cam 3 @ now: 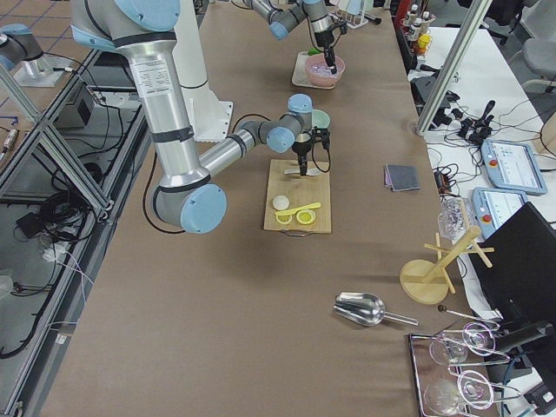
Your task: Put spoon and ice into bowl
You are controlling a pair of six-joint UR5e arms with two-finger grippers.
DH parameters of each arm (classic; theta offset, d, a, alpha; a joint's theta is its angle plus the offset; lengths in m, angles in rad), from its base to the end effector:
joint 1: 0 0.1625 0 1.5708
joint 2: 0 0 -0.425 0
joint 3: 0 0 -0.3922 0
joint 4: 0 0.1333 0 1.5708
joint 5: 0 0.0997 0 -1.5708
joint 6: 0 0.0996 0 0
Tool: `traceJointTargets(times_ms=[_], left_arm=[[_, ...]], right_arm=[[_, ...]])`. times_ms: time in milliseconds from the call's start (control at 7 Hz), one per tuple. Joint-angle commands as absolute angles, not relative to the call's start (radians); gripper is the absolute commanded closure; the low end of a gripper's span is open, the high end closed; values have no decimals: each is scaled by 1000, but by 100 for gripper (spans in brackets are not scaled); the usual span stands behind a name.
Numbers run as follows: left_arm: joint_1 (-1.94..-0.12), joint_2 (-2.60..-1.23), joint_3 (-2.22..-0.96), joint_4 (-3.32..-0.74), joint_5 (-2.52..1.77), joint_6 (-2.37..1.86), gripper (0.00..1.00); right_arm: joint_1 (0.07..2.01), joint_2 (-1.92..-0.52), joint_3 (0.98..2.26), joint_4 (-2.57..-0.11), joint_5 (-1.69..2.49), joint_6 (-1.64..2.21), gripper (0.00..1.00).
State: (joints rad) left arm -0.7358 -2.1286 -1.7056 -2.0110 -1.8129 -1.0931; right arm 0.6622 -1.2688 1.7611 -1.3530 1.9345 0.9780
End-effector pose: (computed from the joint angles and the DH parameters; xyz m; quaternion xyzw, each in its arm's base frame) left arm 0.4133 -0.5218 0.2234 0.2200 0.4957 -0.0435 0.8390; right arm -0.4196 -0.4512 0.3885 0.0635 -0.3763 -0.0308 0.9238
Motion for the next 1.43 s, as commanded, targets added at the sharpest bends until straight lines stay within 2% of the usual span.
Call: traceJointTargets(times_ms=[0, 143, 286, 429, 571, 714, 1143, 1286], left_arm=[[-707, -2143, -1701, -2011, -1786, -1108, 100], [-704, -2143, -1701, -2011, -1786, -1108, 100], [-693, -2146, -1701, -2011, -1784, -1108, 100], [-687, -2149, -1701, -2011, -1783, -1114, 100], [-681, -2149, -1701, -2011, -1778, -1115, 100], [-667, -2151, -1701, -2011, -1757, -1117, 100], [-618, -2169, -1700, -2013, -1708, -1121, 100], [-601, -2193, -1680, -2016, -1691, -1173, 100]], right_arm=[[654, -1275, 1761, -1353, 1936, 977, 31], [650, -1279, 1763, -1353, 1936, 977, 31], [646, -1281, 1761, -1353, 1934, 977, 36], [644, -1282, 1761, -1353, 1934, 977, 50], [644, -1282, 1761, -1354, 1936, 977, 78], [647, -1281, 1764, -1353, 1947, 968, 100], [655, -1282, 1787, -1354, 1953, 956, 100], [684, -1281, 1834, -1367, 1982, 956, 100]])
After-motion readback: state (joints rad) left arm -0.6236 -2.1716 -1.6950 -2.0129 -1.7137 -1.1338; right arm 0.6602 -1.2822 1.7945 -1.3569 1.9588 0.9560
